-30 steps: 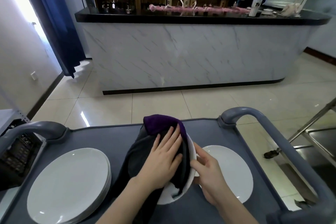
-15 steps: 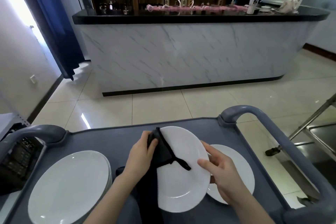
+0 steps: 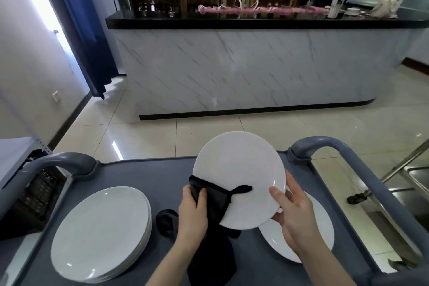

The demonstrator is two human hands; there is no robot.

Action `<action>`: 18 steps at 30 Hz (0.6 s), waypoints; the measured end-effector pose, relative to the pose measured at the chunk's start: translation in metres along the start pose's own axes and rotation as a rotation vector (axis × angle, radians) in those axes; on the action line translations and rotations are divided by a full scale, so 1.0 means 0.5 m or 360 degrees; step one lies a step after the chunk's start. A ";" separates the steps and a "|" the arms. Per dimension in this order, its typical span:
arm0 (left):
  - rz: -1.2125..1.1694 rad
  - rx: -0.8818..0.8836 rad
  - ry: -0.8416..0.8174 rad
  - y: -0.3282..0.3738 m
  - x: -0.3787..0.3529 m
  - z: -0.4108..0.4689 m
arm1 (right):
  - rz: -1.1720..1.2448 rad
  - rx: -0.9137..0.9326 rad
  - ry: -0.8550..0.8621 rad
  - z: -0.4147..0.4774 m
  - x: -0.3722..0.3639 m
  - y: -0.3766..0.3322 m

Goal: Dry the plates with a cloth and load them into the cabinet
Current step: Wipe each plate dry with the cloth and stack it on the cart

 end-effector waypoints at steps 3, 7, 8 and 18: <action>0.0085 -0.0240 -0.0014 0.028 0.038 0.044 | -0.0324 -0.0012 -0.0163 -0.009 0.009 -0.017; 0.0359 -0.0701 -0.0541 0.073 0.061 0.074 | -0.0823 -0.0018 -0.0436 -0.019 -0.010 -0.041; 0.0494 -0.0797 -0.0672 0.081 0.057 0.074 | -0.0934 -0.0013 -0.0475 -0.020 -0.021 -0.046; 0.0229 -0.0398 -0.0201 0.033 0.063 0.051 | -0.0518 -0.0048 -0.0294 -0.019 -0.019 -0.059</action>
Point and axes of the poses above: each hand's wrist, its own z-axis towards the middle knuckle, its own x-axis out of the back of the hand, y = z × x, the point moved 2 cm from there along z, towards the middle knuckle, and after that the axes turned 15 degrees about -x, right-handed, at the moved point
